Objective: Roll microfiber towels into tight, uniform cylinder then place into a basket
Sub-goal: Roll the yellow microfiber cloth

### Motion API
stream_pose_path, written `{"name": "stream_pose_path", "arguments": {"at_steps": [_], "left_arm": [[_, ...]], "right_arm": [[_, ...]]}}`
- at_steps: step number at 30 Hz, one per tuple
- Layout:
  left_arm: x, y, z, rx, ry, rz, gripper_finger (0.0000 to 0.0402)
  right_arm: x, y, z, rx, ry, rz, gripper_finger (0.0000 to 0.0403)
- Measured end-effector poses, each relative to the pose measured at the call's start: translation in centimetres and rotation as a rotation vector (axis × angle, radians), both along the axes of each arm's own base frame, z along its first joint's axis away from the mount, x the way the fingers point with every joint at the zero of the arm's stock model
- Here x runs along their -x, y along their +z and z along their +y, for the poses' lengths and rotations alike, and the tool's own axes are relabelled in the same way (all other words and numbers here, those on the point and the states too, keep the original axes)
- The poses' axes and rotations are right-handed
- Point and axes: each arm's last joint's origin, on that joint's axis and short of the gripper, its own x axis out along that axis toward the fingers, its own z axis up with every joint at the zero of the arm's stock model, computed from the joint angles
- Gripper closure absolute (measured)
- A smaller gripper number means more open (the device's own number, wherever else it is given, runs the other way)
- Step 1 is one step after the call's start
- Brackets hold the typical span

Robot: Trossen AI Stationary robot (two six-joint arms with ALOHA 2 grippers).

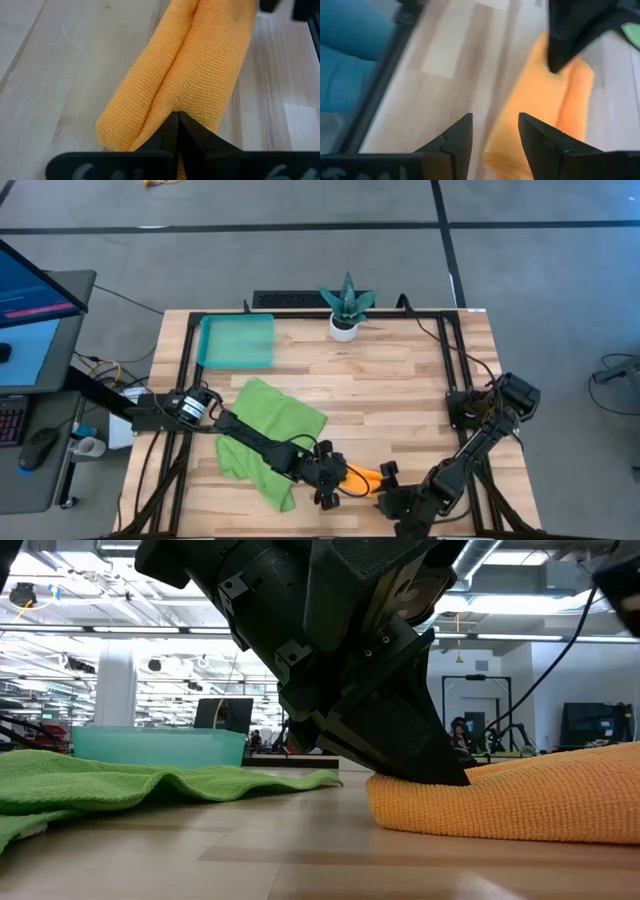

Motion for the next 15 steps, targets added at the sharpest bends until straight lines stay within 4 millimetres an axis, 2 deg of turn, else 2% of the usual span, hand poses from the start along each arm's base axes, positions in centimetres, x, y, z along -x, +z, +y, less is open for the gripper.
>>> {"name": "stream_pose_path", "arguments": {"at_steps": [8, 15], "left_arm": [[0.0, 0.0, 0.0, 0.000, 0.000, 0.000, 0.0401], [0.0, 0.0, 0.0, -0.012, -0.016, -0.002, 0.0401]], "right_arm": [[-0.7, -0.5, -1.0, -0.052, -0.072, 0.091, 0.0187], [-1.2, -2.7, -1.1, -0.027, -0.081, 0.163, 0.0184]]}}
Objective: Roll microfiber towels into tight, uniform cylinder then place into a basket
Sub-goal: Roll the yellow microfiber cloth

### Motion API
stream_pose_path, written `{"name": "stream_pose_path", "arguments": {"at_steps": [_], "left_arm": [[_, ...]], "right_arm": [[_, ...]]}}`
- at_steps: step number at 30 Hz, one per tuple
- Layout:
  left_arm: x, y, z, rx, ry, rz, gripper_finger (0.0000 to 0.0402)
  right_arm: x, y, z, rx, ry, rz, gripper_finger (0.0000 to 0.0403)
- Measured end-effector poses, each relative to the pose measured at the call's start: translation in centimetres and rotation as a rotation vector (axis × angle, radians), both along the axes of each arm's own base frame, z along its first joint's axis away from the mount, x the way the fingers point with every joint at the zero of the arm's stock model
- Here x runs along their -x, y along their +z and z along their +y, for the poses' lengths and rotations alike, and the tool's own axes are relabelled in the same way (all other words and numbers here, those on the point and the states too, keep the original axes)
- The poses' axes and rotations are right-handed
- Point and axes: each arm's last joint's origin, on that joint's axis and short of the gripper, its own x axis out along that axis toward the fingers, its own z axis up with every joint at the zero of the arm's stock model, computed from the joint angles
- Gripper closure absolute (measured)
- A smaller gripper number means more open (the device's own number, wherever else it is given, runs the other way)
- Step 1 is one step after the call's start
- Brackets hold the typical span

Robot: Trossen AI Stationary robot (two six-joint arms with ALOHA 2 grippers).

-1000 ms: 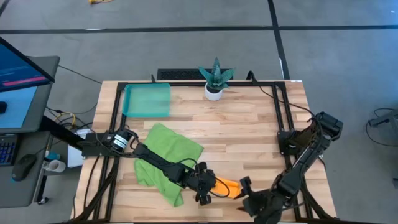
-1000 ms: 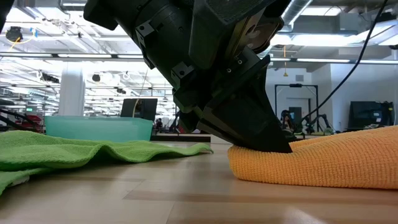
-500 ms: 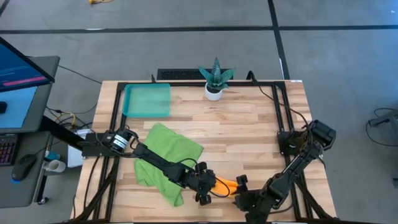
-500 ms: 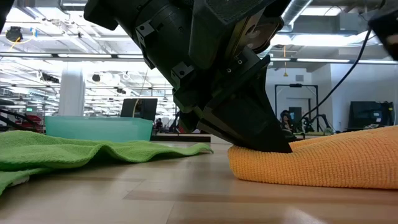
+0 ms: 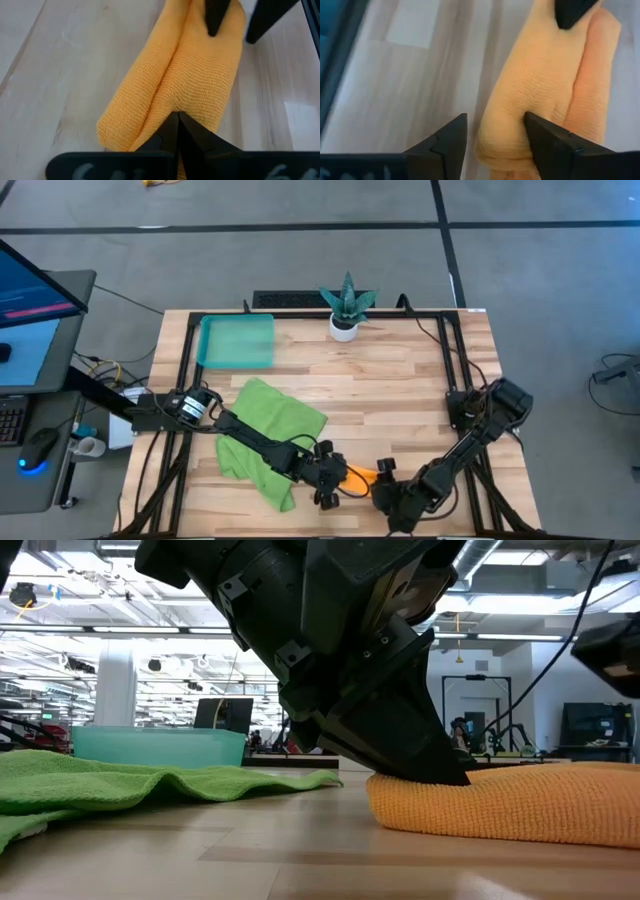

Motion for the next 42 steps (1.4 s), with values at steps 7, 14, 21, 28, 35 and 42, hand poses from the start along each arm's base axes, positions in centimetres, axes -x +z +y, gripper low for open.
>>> {"name": "stream_pose_path", "arguments": {"at_steps": [7, 14, 21, 28, 35, 42], "left_arm": [[0.0, 0.2, 0.0, -0.049, -0.052, -0.013, 0.0401], [1.0, 1.4, -1.3, -0.280, -0.183, -0.067, 0.0401], [2.8, 3.0, -3.7, -0.569, -0.285, -0.131, 0.0401], [2.7, 3.1, -3.6, -0.572, -0.314, -0.137, 0.0395], [2.1, 3.2, -3.1, -0.489, -0.349, -0.136, 0.0325], [1.7, 3.4, -2.9, -0.478, -0.352, -0.156, 0.0233]], "right_arm": [[-0.1, -0.9, -1.0, 0.020, -0.142, 0.063, 0.0197], [-0.4, -1.0, -1.6, 0.010, -0.198, 0.090, 0.0267], [-0.4, -1.0, -1.7, 0.004, -0.198, 0.100, 0.0339], [-0.4, -1.0, -1.7, 0.001, -0.196, 0.105, 0.0336], [-0.4, -1.0, -1.7, 0.000, -0.196, 0.106, 0.0336], [-0.5, -1.0, -1.8, -0.003, -0.200, 0.109, 0.0336]]}}
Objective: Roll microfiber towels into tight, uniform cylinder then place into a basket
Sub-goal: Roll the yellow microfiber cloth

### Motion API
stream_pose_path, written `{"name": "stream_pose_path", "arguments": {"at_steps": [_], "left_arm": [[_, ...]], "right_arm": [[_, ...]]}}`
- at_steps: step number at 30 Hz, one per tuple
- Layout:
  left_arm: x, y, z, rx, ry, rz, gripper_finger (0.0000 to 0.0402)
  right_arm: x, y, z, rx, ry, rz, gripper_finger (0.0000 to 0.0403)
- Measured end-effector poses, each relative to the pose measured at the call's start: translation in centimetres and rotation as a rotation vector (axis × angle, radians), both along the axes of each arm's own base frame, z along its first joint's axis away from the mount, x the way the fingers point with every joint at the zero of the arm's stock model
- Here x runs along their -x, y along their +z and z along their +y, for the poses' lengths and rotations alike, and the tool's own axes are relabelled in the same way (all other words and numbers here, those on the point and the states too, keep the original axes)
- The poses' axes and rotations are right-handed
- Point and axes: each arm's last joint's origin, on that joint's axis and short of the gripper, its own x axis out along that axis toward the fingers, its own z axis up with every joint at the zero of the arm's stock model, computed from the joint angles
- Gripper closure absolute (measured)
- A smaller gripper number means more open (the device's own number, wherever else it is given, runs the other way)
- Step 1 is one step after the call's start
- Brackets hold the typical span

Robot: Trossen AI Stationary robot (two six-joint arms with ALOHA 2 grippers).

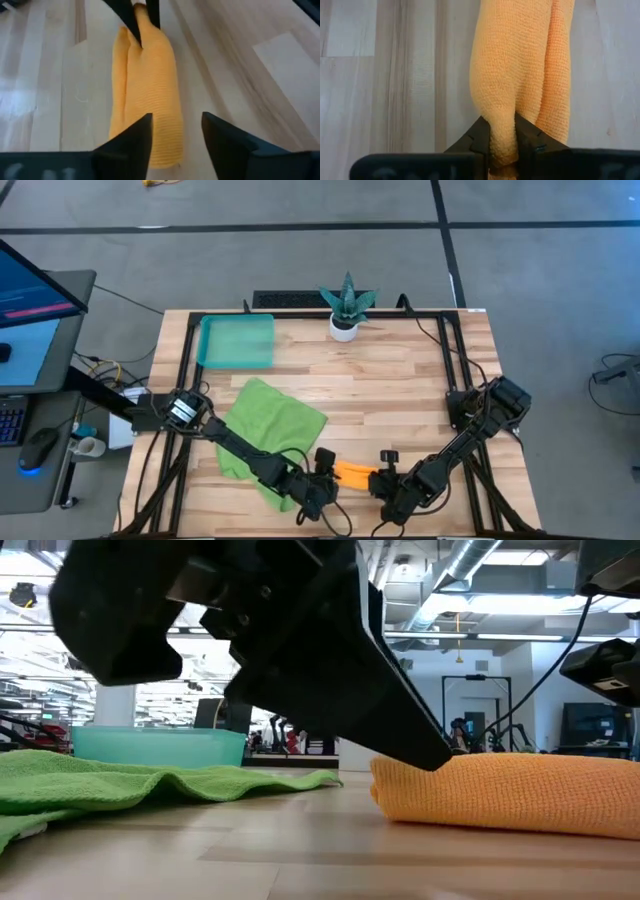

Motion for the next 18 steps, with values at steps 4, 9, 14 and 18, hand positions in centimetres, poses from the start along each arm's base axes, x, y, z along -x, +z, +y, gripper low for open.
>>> {"name": "stream_pose_path", "arguments": {"at_steps": [4, 9, 14, 18], "left_arm": [[-0.4, -1.0, 0.9, -0.007, 0.024, 0.036, 0.0203], [-1.2, -2.1, 1.8, 0.052, 0.028, 0.072, 0.0200], [-1.6, -2.3, 2.8, 0.162, 0.136, 0.096, 0.0253], [-1.9, -2.2, 3.3, 0.356, 0.130, 0.170, 0.0340]], "right_arm": [[0.0, 0.0, 0.0, -0.002, 0.000, 0.001, 0.0336], [0.0, 0.0, 0.0, -0.003, 0.000, 0.000, 0.0336], [0.0, 0.1, 0.0, -0.031, 0.008, 0.023, 0.0336], [0.2, 0.9, 0.0, -0.097, 0.019, 0.054, 0.0336]]}}
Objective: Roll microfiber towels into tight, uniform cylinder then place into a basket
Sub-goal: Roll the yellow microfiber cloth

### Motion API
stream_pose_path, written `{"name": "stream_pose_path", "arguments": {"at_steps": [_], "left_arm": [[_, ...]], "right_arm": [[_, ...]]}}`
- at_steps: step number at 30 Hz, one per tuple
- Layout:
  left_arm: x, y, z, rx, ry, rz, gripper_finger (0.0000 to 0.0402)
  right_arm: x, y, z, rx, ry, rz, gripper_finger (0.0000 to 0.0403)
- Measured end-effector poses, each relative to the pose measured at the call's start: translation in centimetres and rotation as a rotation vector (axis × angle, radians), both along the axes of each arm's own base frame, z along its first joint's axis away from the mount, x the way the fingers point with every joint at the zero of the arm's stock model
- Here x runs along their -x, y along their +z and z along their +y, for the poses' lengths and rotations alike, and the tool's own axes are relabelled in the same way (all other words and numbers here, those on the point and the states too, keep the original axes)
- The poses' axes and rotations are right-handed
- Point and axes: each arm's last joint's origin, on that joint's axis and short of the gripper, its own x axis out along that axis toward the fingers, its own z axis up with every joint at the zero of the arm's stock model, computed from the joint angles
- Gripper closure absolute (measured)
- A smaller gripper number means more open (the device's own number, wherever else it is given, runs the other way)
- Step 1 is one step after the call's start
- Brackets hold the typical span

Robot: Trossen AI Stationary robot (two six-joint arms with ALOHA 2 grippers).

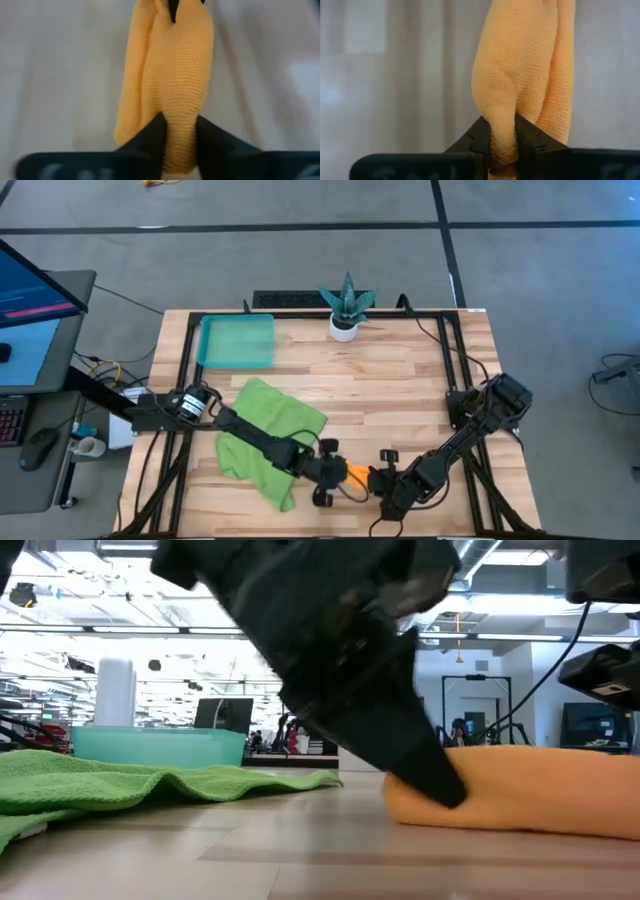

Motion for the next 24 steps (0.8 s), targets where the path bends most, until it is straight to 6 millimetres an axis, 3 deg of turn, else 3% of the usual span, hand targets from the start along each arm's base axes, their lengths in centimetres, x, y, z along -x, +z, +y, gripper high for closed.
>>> {"name": "stream_pose_path", "arguments": {"at_steps": [3, 11, 18, 24], "left_arm": [[-0.2, 0.0, 0.0, 0.160, 0.001, 0.044, 0.0385], [-0.5, -0.1, 0.6, 0.458, 0.010, 0.202, 0.0368], [-0.5, -0.1, 0.8, 0.544, 0.044, 0.262, 0.0378], [-0.4, -0.2, 0.8, 0.533, 0.055, 0.258, 0.0346]], "right_arm": [[0.1, 1.1, 0.1, -0.084, 0.013, 0.015, 0.0340], [-1.6, 1.7, -0.5, -0.395, -0.045, 0.122, 0.0346], [-2.3, 0.9, -2.3, -0.449, -0.186, 0.169, 0.0346], [-2.6, 0.7, -3.0, -0.468, -0.283, 0.181, 0.0346]]}}
